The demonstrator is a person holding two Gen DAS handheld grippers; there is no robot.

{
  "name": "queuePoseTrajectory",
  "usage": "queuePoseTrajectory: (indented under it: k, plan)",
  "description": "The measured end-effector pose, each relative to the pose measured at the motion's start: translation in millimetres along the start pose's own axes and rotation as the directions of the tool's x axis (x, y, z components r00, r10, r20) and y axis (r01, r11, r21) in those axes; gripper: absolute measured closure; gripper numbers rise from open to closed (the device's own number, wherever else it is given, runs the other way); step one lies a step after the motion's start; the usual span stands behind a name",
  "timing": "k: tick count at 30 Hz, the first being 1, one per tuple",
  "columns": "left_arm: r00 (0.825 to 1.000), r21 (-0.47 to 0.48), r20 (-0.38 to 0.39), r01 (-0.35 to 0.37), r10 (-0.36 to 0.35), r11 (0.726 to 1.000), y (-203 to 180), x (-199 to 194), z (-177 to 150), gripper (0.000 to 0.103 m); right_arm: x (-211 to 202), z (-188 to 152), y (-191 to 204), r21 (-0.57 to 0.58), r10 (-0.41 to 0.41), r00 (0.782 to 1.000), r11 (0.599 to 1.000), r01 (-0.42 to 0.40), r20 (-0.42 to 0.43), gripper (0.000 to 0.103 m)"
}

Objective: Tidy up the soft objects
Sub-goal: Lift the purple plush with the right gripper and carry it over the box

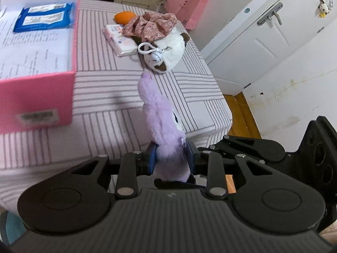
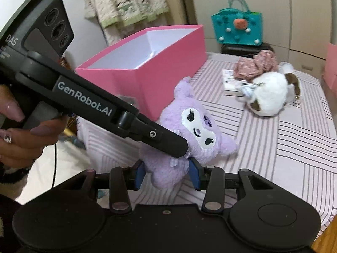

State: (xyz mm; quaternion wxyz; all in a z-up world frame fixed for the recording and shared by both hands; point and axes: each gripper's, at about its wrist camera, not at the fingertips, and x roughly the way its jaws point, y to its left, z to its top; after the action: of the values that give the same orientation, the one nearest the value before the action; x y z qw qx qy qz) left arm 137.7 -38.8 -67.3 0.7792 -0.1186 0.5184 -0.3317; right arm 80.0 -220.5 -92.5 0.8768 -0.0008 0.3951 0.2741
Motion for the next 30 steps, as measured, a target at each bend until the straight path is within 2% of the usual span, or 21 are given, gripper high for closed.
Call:
queuePoseTrajectory:
  k: [4, 10, 14, 19, 21, 25, 30]
  plan:
    - [1.000, -0.034, -0.020, -0.008, 0.007, 0.999, 3.9, -24.0, -3.7, 0.075, -6.7, 9.9, 15.1, -0.008, 0.058, 0.998, 0.998, -0.058, -0.037, 0.054]
    - [0.999, -0.086, -0.006, -0.038, 0.038, 0.996, 11.4, -61.4, -16.2, 0.074, -8.8, 28.9, 44.1, -0.060, 0.124, 0.988, 0.990, -0.130, -0.088, 0.054]
    - [0.998, -0.142, 0.016, -0.065, 0.068, 0.988, 20.7, -87.3, -28.6, 0.074, -7.3, 41.5, 63.4, -0.094, 0.176, 0.976, 0.978, -0.189, -0.128, 0.054]
    - [0.991, -0.180, 0.055, -0.112, 0.123, 0.977, 26.2, -118.1, -37.9, 0.074, -0.7, 61.3, 80.5, -0.109, 0.257, 0.950, 0.954, -0.278, -0.178, 0.054]
    - [0.985, -0.177, 0.090, -0.132, 0.150, 0.975, 26.5, -131.8, -35.9, 0.074, 0.6, 71.5, 85.9, -0.123, 0.281, 0.944, 0.945, -0.304, -0.175, 0.054]
    - [0.968, -0.155, 0.170, -0.157, 0.183, 0.975, 28.1, -152.2, -20.5, 0.073, 1.5, 95.6, 96.3, -0.166, 0.291, 0.948, 0.936, -0.309, -0.127, 0.054]
    - [0.939, -0.093, 0.255, -0.213, 0.230, 0.973, 30.7, -163.0, 20.9, 0.072, 12.7, 135.4, 93.7, -0.205, 0.278, 0.960, 0.938, -0.281, -0.043, 0.054]
